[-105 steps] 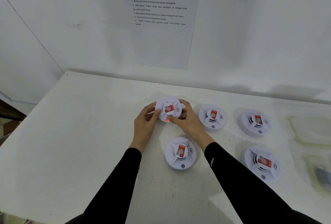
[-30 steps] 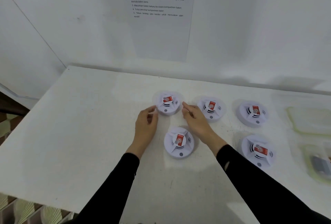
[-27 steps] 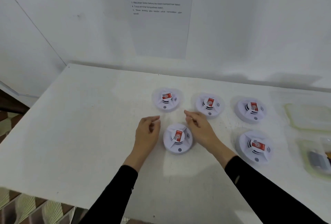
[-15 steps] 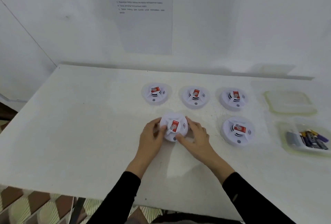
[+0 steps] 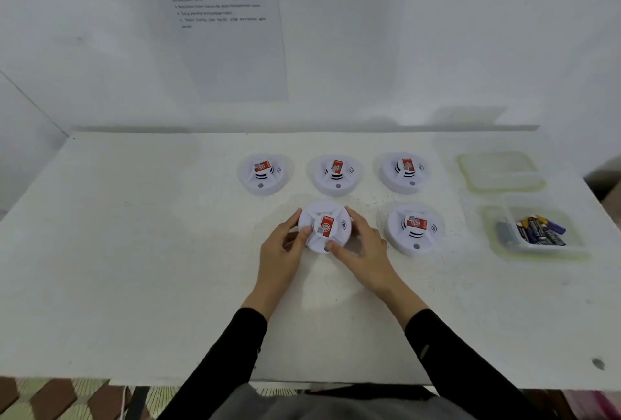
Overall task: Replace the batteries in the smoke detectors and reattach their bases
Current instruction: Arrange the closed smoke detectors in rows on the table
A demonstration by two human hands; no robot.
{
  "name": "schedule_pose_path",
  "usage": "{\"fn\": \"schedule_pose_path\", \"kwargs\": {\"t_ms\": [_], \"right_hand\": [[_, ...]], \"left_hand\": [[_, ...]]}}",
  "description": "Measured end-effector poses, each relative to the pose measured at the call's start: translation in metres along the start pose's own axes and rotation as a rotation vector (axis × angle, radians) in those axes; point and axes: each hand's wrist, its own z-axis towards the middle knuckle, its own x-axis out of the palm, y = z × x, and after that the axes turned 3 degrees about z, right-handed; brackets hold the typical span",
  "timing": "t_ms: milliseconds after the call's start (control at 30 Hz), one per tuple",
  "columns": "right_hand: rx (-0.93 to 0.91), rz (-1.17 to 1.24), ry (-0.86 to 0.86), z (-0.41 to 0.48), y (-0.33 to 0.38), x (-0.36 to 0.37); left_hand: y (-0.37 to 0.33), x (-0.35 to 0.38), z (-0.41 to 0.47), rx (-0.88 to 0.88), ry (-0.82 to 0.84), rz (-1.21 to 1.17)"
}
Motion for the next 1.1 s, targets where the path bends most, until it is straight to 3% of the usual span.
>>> {"fn": "schedule_pose_path", "kwargs": {"t_ms": [1100], "right_hand": [[-0.057,0.016,-0.023,-0.0038,0.004,-0.0032]], "left_hand": [[0.0046,0.0015,-0.0026,0.049,-0.002,0.011]]}}
